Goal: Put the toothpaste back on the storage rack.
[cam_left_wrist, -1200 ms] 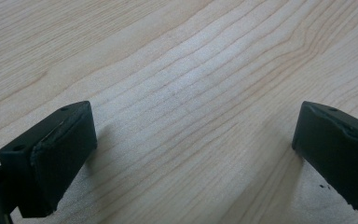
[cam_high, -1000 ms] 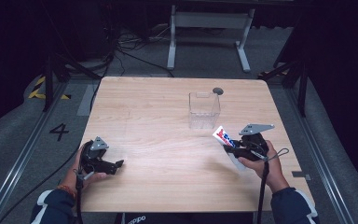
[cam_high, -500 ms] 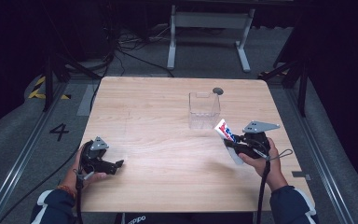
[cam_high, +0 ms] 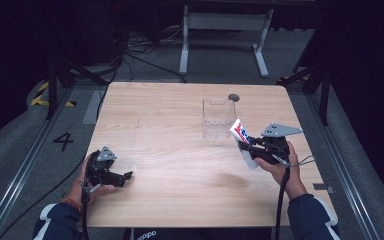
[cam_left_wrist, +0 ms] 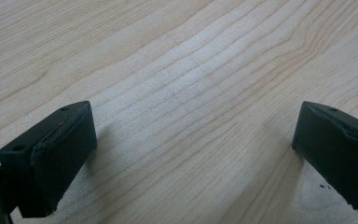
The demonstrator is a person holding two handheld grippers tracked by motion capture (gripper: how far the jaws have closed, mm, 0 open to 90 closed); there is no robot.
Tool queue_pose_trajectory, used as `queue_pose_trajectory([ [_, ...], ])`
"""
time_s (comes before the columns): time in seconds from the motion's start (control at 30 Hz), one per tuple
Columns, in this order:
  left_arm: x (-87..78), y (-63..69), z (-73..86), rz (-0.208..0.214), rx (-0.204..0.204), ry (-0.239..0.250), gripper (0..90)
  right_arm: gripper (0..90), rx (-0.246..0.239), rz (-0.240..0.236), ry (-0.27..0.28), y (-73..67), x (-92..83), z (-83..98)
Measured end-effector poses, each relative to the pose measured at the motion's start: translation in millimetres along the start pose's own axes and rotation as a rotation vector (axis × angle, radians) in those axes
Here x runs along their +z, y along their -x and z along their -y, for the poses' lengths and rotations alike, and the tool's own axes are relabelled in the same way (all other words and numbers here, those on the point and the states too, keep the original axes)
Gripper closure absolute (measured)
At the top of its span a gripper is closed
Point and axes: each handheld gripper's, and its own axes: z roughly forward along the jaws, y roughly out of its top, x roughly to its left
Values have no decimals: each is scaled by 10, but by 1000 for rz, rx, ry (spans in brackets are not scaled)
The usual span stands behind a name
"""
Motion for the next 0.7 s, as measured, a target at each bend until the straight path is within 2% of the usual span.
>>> queue_pose_trajectory([
  [0.37,0,1,1,0,-2,0,1,694,-25,10,24,26,39,-251],
  [0.7,0,0,0,0,0,0,1,693,-53,-2,65,40,70,-493],
])
